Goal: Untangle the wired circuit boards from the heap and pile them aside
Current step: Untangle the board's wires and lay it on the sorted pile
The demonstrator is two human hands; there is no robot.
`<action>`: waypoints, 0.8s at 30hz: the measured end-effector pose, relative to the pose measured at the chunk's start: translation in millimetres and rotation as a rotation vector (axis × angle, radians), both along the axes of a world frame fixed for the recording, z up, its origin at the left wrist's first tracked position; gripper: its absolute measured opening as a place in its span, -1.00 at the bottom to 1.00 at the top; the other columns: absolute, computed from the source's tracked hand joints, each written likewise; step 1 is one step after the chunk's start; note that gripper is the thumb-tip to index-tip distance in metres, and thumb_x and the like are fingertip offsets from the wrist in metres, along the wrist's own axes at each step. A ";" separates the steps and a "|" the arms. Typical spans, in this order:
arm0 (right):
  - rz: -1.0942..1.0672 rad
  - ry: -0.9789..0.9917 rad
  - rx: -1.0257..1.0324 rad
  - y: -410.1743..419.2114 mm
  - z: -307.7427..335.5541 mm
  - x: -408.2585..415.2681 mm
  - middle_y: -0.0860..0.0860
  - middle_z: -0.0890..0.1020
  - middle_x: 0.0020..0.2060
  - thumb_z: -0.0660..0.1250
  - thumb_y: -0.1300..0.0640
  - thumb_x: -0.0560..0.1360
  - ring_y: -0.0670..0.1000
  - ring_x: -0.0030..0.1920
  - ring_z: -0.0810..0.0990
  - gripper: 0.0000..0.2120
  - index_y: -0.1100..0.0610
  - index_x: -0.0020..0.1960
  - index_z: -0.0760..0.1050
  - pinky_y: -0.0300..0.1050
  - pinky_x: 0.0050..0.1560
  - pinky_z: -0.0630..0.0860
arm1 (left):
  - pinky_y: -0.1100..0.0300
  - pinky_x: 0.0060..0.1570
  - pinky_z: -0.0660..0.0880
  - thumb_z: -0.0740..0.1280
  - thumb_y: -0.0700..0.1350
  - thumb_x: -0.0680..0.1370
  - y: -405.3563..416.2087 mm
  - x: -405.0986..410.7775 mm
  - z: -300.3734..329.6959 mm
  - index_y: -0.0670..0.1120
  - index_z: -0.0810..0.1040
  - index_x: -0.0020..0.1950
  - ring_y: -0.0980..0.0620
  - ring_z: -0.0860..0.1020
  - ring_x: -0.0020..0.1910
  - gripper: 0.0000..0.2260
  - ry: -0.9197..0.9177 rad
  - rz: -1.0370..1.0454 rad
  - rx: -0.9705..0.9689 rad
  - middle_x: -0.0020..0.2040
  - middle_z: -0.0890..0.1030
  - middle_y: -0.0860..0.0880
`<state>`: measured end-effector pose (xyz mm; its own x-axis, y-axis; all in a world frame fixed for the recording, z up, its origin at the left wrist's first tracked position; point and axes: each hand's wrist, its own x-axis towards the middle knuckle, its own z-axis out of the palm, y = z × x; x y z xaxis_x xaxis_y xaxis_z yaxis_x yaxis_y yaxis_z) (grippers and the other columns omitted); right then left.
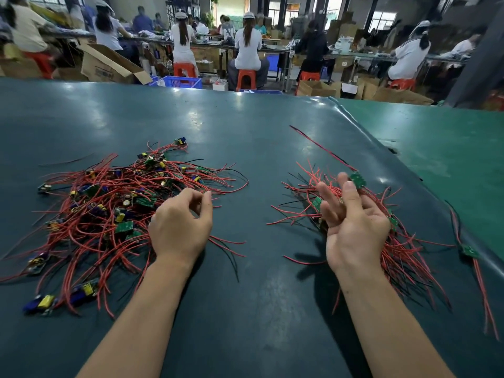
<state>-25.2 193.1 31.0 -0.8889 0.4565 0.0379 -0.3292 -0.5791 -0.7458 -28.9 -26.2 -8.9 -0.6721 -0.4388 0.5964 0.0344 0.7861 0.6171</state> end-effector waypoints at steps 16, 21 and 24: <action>-0.036 -0.040 -0.197 -3.4 0.5 3.1 -0.04 0.58 -0.18 0.33 0.22 0.59 0.14 -0.10 0.73 -0.80 0.21 0.19 0.44 -0.25 -0.41 0.55 | 0.08 0.07 0.42 0.13 -0.28 0.25 -1.3 7.2 1.7 0.07 0.58 -0.05 0.10 0.37 -0.03 -0.59 -0.423 -0.546 -0.082 -0.09 0.56 0.16; 0.119 -0.015 0.124 -7.0 -2.6 5.3 0.08 0.70 -0.09 0.22 0.24 0.62 0.05 -0.28 0.70 -0.88 0.13 -0.01 0.52 -0.23 -0.53 0.49 | 0.19 0.18 0.37 0.15 -0.35 0.26 -0.7 12.0 2.4 -0.02 0.58 0.17 0.08 0.37 0.07 -0.45 -0.409 -0.740 -0.200 0.02 0.55 0.09; 0.210 -0.054 0.446 -16.0 -10.6 7.0 0.10 0.69 -0.20 0.21 0.29 0.62 -0.02 -0.43 0.61 -0.86 0.15 -0.02 0.53 -0.23 -0.60 0.44 | 0.19 0.17 0.40 0.23 -0.46 0.34 0.7 10.8 0.8 -0.08 0.60 0.16 0.08 0.44 0.06 -0.52 -0.308 -0.706 -0.161 0.02 0.55 0.03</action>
